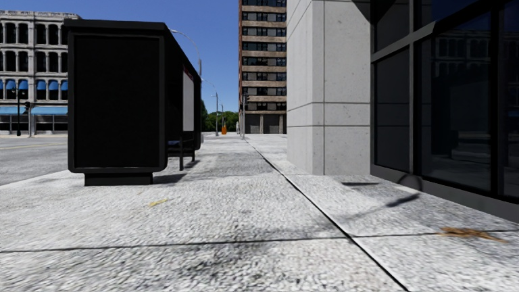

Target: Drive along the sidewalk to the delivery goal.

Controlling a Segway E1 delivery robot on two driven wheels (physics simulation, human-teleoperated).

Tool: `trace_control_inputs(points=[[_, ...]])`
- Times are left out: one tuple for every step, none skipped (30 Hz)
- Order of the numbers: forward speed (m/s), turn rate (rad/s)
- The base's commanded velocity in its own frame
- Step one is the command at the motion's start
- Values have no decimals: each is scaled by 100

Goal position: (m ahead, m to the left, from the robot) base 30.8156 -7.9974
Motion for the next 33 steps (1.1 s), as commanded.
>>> trace_control_inputs(points=[[200, 0], [200, 0], [200, 0], [200, 0], [200, 0], [200, 0], [200, 0], [200, 0], [200, 0], [200, 0], [200, 0], [200, 0], [200, 0], [200, 0], [200, 0], [200, 11], [200, 11], [200, 20], [200, 24], [200, 25], [200, 25], [200, 25], [200, 25], [200, 25], [200, 25], [200, 25], [200, 25], [200, 25], [200, 25], [200, 25], [200, 25], [200, 25], [200, 23]])
